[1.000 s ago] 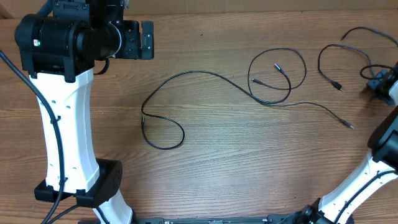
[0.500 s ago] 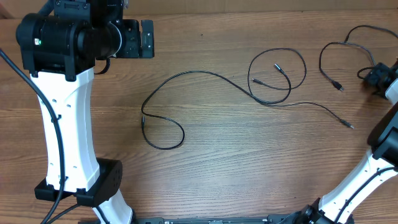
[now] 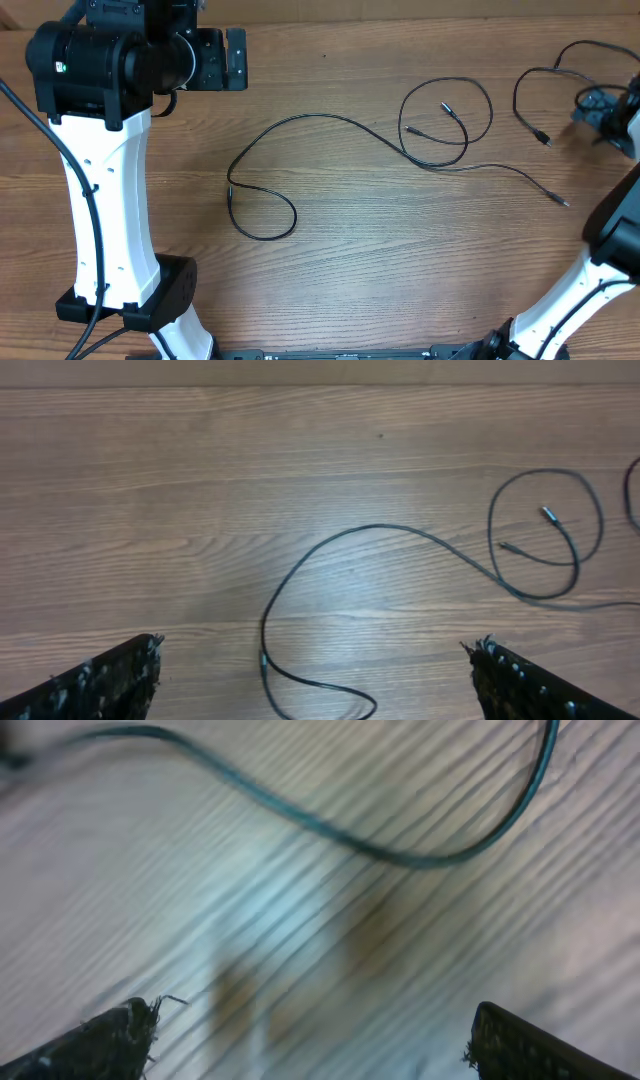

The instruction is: Untangle cables

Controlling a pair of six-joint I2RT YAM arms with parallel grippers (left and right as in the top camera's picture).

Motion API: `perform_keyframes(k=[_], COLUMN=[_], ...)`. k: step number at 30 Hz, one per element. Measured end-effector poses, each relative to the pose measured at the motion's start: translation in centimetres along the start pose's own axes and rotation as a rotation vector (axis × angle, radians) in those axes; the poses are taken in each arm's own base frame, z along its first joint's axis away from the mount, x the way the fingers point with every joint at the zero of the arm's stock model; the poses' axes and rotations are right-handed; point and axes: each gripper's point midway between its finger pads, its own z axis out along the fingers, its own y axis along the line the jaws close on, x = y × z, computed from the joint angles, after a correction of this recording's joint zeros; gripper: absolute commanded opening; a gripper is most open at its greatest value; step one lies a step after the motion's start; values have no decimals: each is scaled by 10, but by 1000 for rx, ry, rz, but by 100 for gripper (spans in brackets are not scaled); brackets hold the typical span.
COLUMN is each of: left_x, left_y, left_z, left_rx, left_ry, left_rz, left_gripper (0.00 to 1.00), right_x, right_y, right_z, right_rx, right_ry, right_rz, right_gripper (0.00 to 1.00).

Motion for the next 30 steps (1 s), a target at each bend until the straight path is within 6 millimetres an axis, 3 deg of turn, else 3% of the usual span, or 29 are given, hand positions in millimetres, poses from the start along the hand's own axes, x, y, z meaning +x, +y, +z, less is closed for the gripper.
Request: perform_keyframes(k=[4, 7, 11, 17, 25, 30], left_x=[2, 2, 3, 2, 1, 1], left_y=[5, 10, 13, 16, 20, 21], left_z=[0, 0, 0, -1, -1, -1], left_rx=[-32, -57, -74, -93, -117, -124], left_ry=[5, 8, 7, 4, 0, 0], left_rz=[1, 0, 1, 1, 1, 2], left_gripper=[100, 100, 100, 100, 99, 99], right_x=[6, 32, 64, 90, 97, 120], right_y=[25, 44, 70, 103, 94, 81], right_z=[-49, -73, -81, -90, -87, -73], right_rx=[-26, -26, -23, -36, -3, 36], right_ry=[15, 97, 186, 234, 260, 317], right_rz=[19, 16, -21, -54, 23, 37], right_gripper=[100, 100, 100, 100, 100, 100])
